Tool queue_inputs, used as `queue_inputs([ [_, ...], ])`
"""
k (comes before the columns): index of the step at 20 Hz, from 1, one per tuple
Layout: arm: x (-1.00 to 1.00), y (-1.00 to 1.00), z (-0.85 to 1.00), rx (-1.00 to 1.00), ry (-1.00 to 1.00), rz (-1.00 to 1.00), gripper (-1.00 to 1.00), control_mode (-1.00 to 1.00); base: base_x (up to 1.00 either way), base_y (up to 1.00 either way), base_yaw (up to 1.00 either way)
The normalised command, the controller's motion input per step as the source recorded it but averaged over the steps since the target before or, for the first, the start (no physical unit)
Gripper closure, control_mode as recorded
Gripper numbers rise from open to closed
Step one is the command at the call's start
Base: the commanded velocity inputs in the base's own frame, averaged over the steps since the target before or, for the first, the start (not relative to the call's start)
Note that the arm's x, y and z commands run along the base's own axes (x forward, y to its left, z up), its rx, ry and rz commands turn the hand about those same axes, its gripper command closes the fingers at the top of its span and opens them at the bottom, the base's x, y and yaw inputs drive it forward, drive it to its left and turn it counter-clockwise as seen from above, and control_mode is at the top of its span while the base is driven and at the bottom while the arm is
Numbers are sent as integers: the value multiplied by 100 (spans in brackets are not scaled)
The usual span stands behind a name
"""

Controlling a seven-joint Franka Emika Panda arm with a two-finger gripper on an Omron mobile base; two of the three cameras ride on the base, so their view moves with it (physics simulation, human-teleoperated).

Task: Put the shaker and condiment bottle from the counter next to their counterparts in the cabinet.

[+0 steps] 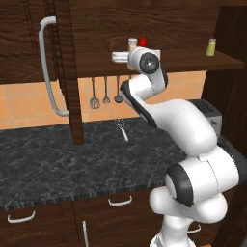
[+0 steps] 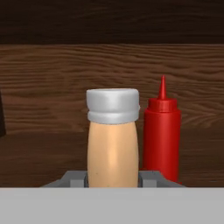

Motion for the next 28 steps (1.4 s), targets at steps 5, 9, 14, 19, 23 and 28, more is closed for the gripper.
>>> queue_inputs([
  [5, 50, 8, -29, 0, 0, 0, 100, -100, 0, 0, 0],
  [9, 35, 4, -40, 0, 0, 0, 100, -100, 0, 0, 0],
  [14, 25, 0, -35, 0, 0, -2, 100, -100, 0, 0, 0],
  [19, 36, 0, -24, 0, 0, -5, 100, -100, 0, 0, 0],
  [23, 41, 0, -20, 0, 0, -7, 100, -100, 0, 0, 0],
  [28, 28, 0, -41, 0, 0, -4, -100, -100, 0, 0, 0],
])
